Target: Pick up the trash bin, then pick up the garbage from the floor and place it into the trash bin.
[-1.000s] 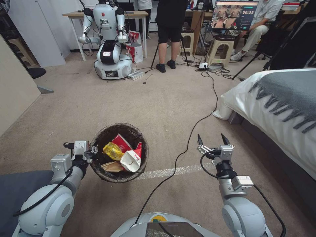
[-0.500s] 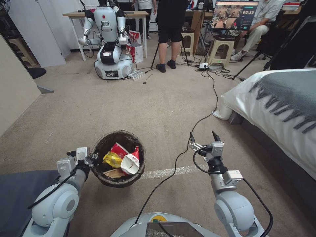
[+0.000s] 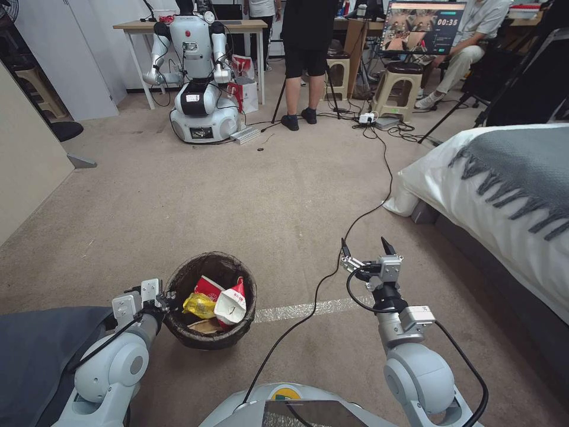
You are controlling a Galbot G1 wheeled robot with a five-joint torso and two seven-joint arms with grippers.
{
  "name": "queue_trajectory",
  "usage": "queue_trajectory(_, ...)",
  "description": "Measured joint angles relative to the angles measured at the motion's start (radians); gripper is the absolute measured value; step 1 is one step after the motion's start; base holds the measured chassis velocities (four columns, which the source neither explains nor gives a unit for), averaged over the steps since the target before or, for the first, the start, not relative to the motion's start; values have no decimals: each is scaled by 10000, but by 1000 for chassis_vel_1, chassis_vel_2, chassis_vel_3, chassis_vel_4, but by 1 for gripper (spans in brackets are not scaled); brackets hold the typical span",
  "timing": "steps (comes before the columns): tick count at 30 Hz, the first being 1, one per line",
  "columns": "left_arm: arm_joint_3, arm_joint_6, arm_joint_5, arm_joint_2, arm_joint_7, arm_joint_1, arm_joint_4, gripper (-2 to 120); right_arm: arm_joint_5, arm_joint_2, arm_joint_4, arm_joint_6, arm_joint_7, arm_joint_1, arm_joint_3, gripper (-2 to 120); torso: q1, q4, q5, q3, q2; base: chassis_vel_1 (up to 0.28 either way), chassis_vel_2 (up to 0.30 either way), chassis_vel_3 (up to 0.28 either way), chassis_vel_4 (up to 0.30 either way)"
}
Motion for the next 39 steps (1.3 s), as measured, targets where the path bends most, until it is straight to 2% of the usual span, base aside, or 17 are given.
queue_trajectory(21,108,-54,702,1,144,-132,942,3,23,53,-11,-2,47,13,-45,100,-1,3,8,-3,2,0,0,0,0)
queue_trajectory(38,109,-21,885,-9,316,-193,812,3,-3,72,-95,-46,71,32,-146,100,0,-2,-7,0,0,0,0,0,0)
queue_trajectory(39,107,-15,912,-10,317,-197,809,5,-1,71,-100,-52,75,33,-150,100,0,-2,-5,0,0,0,0,0,0)
